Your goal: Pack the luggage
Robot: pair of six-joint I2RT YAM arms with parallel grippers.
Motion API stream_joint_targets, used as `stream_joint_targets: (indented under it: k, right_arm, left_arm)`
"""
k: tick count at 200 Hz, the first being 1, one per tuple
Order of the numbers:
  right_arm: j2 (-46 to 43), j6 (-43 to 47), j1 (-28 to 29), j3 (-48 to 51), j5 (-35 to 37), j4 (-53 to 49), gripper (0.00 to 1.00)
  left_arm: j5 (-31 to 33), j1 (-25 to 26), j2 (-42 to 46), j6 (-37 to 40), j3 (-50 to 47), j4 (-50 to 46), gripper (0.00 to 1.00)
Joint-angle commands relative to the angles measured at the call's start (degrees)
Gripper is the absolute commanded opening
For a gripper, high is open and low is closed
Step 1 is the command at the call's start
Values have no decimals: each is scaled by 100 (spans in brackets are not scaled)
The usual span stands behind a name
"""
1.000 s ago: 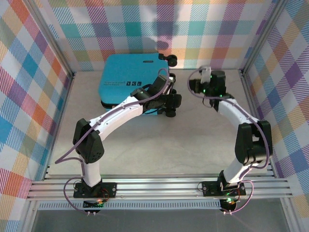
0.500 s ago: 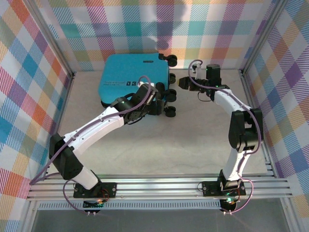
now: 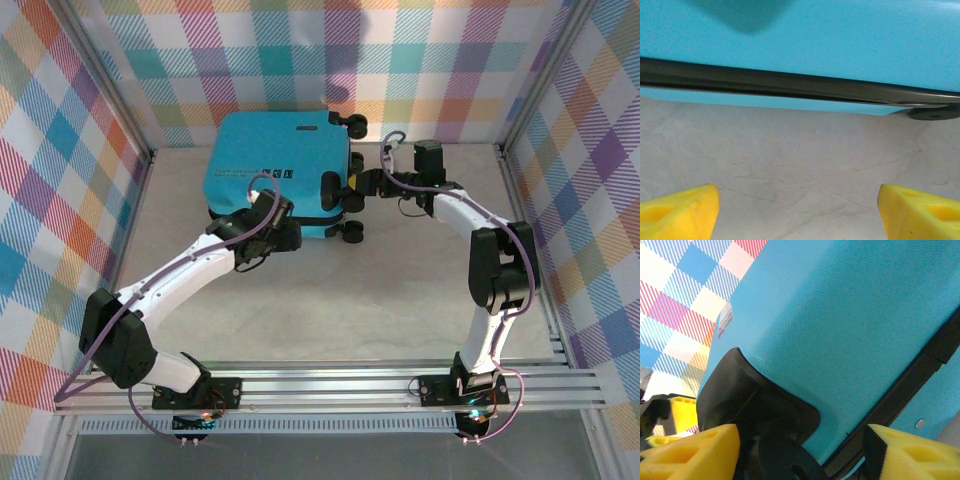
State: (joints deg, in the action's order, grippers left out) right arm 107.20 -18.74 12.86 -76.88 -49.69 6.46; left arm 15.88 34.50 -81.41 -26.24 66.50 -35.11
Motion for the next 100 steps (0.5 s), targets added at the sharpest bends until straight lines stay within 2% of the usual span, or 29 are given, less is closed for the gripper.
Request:
stream_joint_targets:
  k: [1, 63, 100]
  right_arm:
    - [-203, 78, 233, 259, -413, 15, 61]
    - [-866, 166, 809, 981, -234, 38, 36]
    - [-1132, 48, 1514, 1344, -41, 243, 29]
  left_arm:
    - [-269, -154, 271, -95, -186, 285, 82]
    - [-122, -201, 767, -55, -179, 0, 83]
    - [20, -198, 1455, -215, -288, -403, 84]
